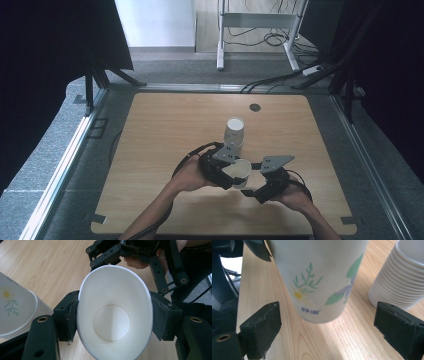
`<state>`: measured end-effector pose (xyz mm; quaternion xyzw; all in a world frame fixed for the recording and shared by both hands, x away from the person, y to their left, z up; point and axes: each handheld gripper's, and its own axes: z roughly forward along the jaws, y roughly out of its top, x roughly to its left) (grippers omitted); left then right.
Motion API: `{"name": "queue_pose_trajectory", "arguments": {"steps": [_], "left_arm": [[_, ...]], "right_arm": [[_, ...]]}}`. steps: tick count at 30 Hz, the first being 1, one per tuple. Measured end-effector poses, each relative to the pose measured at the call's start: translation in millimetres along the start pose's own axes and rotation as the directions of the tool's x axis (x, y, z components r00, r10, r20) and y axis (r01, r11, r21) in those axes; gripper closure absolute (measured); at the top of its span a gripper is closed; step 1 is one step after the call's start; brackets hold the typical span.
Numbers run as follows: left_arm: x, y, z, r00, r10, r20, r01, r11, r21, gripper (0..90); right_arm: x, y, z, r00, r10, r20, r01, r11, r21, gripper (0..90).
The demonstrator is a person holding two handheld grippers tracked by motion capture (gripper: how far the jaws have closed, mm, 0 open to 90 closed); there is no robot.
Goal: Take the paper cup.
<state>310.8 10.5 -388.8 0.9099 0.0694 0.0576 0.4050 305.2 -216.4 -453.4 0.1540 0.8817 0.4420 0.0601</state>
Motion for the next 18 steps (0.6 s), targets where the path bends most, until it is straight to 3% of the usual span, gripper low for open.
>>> {"name": "queue_pose_trajectory", "arguments": {"steps": [18], "left_arm": [[2.2, -4.3, -4.9, 0.997, -0.006, -0.077, 0.011, 0.9982, 0.059, 31.4]], "right_arm": [[-3.3, -9.5, -5.5, 0.9991, 0.015, 0.04, -0.015, 1.0, 0.015, 7.4]]}}
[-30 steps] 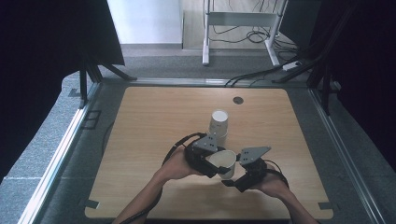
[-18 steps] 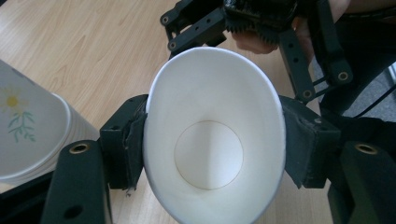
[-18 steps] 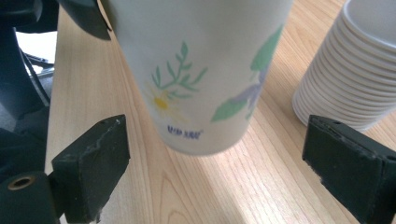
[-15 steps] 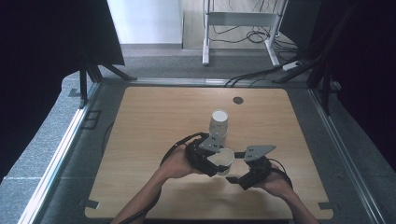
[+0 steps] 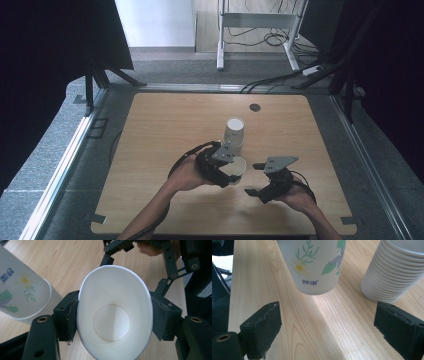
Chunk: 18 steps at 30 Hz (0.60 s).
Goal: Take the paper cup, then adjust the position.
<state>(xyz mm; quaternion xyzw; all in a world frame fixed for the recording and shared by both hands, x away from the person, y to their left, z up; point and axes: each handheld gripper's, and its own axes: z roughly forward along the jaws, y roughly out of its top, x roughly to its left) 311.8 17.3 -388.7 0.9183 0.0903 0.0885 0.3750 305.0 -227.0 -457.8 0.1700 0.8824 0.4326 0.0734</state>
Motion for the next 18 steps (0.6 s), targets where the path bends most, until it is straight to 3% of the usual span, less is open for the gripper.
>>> {"name": "queue_pose_trajectory", "arguments": {"steps": [18], "left_arm": [[5.9, -12.9, -10.8, 0.9953, -0.064, -0.072, 0.064, 0.9979, -0.002, 31.3]], "right_arm": [[-1.3, -8.5, -4.3, 0.9991, 0.026, 0.033, -0.026, 1.0, -0.002, 6.7]]}}
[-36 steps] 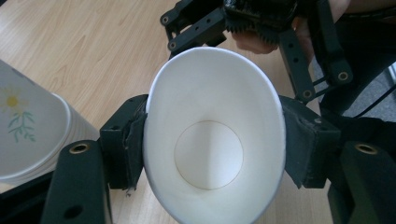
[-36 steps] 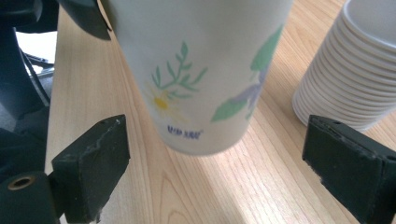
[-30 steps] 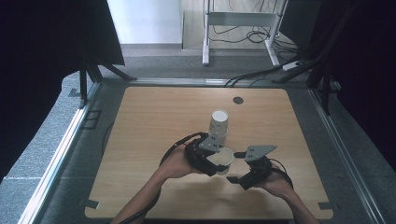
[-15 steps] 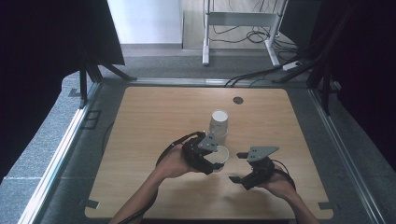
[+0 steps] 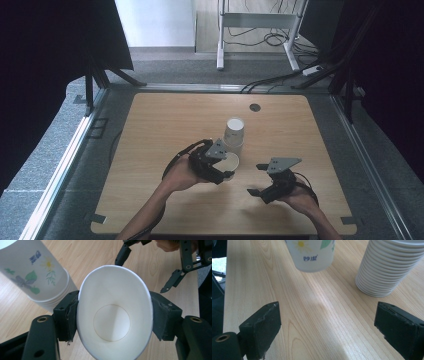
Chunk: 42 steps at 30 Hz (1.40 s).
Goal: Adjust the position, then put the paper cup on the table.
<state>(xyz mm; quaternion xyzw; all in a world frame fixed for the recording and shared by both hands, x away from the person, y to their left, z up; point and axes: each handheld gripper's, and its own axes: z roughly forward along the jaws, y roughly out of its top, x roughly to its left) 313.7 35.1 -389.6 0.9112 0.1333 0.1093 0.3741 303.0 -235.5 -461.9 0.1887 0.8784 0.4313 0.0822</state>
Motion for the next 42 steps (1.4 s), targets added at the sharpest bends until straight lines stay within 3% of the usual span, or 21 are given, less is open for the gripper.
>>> {"name": "queue_pose_trajectory", "arguments": {"steps": [21, 33, 42], "left_arm": [[12.4, -16.4, -11.5, 0.9948, -0.068, -0.076, 0.07, 0.9972, 0.026, 31.3], [27.8, -28.8, -17.4, 0.9813, -0.134, -0.139, 0.142, 0.9884, 0.053, 31.2], [40.0, -39.1, -20.6, 0.965, -0.182, -0.189, 0.2, 0.9768, 0.078, 30.9]], "right_arm": [[-3.6, -8.3, -7.6, 0.9989, 0.022, 0.041, -0.022, 1.0, 0.0, 6.5], [-6.4, -12.8, -9.8, 0.9979, 0.035, 0.056, -0.035, 0.999, 0.004, 6.7], [-7.9, -15.5, -10.3, 0.9966, 0.049, 0.067, -0.05, 0.999, 0.016, 6.2]]}}
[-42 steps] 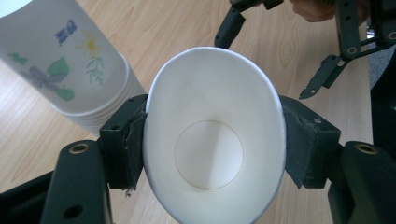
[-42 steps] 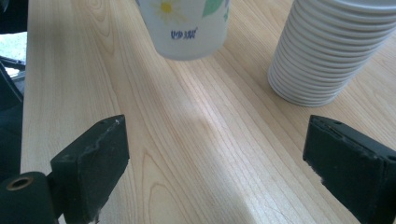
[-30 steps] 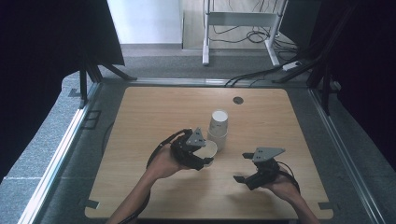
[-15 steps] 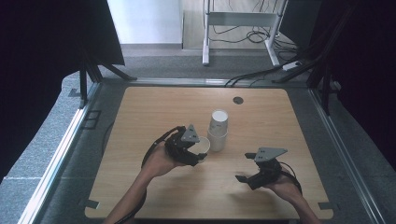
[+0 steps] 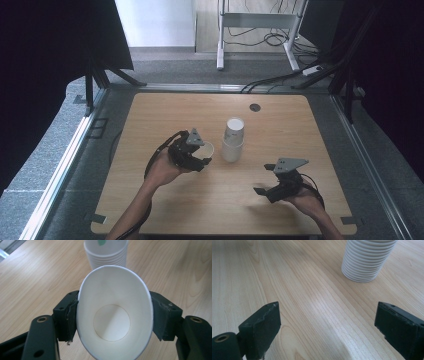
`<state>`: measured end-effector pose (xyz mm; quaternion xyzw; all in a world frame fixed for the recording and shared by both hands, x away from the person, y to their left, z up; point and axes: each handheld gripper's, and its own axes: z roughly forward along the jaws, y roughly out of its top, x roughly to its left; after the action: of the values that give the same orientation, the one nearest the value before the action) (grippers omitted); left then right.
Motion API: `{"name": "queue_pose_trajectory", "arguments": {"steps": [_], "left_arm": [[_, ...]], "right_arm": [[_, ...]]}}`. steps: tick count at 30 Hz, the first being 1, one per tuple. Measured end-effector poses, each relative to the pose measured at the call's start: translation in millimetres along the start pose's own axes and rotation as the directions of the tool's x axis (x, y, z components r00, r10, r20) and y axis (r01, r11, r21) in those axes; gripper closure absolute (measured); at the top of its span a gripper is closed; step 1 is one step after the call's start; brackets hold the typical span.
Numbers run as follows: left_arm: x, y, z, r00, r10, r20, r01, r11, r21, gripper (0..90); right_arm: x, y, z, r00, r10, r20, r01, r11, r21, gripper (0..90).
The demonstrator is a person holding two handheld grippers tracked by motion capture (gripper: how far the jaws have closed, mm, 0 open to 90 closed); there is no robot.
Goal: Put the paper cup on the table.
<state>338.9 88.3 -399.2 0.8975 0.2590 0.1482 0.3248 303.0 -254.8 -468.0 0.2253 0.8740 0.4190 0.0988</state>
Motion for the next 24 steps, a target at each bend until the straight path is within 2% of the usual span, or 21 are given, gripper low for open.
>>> {"name": "queue_pose_trajectory", "arguments": {"steps": [13, 20, 24], "left_arm": [[19.7, -12.3, 1.0, 0.9948, -0.074, -0.071, 0.076, 0.9966, 0.031, 30.0], [28.3, -17.1, 2.9, 0.9892, -0.096, -0.111, 0.101, 0.994, 0.041, 28.9], [33.8, -21.4, 5.2, 0.9839, -0.115, -0.136, 0.123, 0.9909, 0.053, 27.9]], "right_arm": [[-5.0, -8.1, -3.0, 0.9991, 0.025, 0.034, -0.025, 1.0, 0.012, 2.1], [-7.3, -12.9, -4.1, 0.9983, 0.032, 0.048, -0.033, 0.999, 0.02, 1.4], [-8.5, -16.4, -4.3, 0.9979, 0.038, 0.052, -0.04, 0.999, 0.029, 1.4]]}}
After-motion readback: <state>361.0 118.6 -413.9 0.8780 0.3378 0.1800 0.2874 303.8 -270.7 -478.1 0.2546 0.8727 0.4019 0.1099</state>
